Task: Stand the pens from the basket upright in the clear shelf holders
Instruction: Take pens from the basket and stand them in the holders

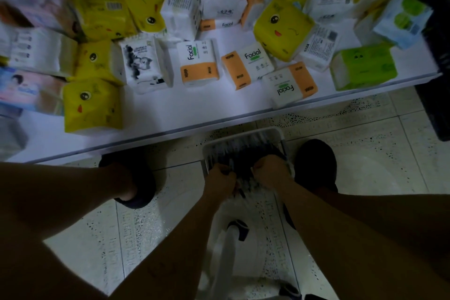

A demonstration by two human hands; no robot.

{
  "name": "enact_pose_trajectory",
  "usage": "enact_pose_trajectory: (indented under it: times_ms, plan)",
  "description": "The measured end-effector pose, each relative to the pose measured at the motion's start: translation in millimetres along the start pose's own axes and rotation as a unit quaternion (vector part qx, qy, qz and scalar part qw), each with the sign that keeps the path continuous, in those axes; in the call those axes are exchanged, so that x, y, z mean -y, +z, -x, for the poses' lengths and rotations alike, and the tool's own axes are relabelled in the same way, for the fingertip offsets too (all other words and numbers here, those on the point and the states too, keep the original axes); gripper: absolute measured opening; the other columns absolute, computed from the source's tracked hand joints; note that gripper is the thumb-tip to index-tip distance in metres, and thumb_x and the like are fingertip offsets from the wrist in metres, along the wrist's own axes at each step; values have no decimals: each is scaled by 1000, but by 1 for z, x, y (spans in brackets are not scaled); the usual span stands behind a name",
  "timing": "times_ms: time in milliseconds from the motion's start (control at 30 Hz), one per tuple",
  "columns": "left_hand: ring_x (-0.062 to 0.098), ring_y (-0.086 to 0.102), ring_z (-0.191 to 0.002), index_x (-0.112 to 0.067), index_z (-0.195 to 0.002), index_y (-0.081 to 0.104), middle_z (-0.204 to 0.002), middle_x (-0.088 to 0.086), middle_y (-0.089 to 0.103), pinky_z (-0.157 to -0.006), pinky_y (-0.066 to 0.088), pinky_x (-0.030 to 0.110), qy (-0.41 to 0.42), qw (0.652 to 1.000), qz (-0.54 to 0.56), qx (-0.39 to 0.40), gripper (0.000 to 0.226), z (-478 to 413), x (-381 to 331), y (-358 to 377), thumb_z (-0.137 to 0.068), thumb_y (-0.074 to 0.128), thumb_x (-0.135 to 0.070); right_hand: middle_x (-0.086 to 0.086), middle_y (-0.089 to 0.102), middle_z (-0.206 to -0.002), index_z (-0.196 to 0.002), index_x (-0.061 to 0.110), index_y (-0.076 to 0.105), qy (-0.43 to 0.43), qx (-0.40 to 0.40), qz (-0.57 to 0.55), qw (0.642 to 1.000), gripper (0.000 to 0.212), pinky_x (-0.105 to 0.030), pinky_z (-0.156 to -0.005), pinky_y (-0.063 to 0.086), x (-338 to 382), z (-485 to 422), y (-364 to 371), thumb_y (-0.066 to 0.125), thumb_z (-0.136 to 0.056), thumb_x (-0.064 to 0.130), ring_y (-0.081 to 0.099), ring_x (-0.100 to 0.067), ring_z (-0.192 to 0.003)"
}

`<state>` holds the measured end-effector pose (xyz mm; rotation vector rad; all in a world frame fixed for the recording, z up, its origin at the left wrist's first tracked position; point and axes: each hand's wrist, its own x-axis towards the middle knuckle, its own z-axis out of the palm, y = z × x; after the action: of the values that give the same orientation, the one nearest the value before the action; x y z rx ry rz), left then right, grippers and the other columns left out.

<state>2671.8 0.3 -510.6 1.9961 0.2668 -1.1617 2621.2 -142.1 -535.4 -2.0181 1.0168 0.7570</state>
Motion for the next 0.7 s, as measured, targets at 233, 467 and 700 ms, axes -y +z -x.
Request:
enact_pose_trajectory:
  times_ms: [233,467,700]
  plan:
    - [16,53,-57,-1,-108,53,-76,9,59,-41,40,20,-8,999,-19,28,20,6,-2,-6,-98,46,-17,-12,60,-70,-66,6,65,15,-78,0,997,24,-38,-72,56,-1,13,-15,60,-88,13,61,-31,-74]
    - [10,50,-56,-11,-100,55,-71,-1,55,-47,38,20,81,994,-66,1,34,31,-11,-8,-98,47,-44,-11,51,-82,-89,6,52,27,-97,-69,993,6,-33,-68,43,9,49,-27,57,-88,9,52,-28,-79]
    - [17,51,-54,-14,-83,58,-66,8,57,-56,44,27,177,983,-46,10,32,80,-29,-11,-99,45,-39,-3,37,-64,-62,13,41,24,-56,-75,995,36,-29,-73,46,22,87,-37,41,-97,6,34,-15,-58]
